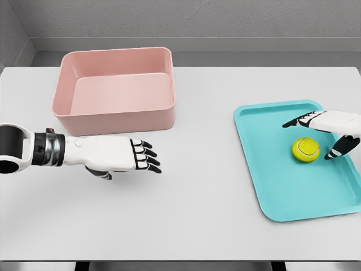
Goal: Put the tennis from the blue tray into the pink basket with both arms
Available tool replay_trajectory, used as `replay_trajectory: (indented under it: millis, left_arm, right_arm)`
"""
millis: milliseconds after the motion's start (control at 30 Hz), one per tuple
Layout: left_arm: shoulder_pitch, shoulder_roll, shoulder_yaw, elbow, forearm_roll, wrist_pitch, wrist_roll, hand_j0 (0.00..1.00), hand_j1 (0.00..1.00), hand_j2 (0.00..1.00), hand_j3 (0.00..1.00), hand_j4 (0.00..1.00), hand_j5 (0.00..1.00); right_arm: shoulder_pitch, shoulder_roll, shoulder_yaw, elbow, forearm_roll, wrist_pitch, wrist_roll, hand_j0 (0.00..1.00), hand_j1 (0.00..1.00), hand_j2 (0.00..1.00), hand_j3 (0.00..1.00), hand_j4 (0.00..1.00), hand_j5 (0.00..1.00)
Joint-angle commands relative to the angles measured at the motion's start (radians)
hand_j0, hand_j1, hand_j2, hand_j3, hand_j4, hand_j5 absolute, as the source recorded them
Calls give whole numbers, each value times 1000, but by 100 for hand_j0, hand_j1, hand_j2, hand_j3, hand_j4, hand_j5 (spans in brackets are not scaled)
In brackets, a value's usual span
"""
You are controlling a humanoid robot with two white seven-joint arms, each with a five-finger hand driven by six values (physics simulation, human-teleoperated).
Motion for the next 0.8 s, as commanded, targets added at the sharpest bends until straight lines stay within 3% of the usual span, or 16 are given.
replay_trajectory:
  millis: [0,767]
  left_arm:
    - [0,2,1,0,5,2,1,100,100,100,100,100,100]
    - [-2,11,1,0,4,2,-1,100,100,100,100,100,100]
  right_arm:
    - [0,2,11,2,-4,2,0,100,100,100,100,100,100]
    - [0,68,55,71,14,42,4,99,99,99,99,99,99]
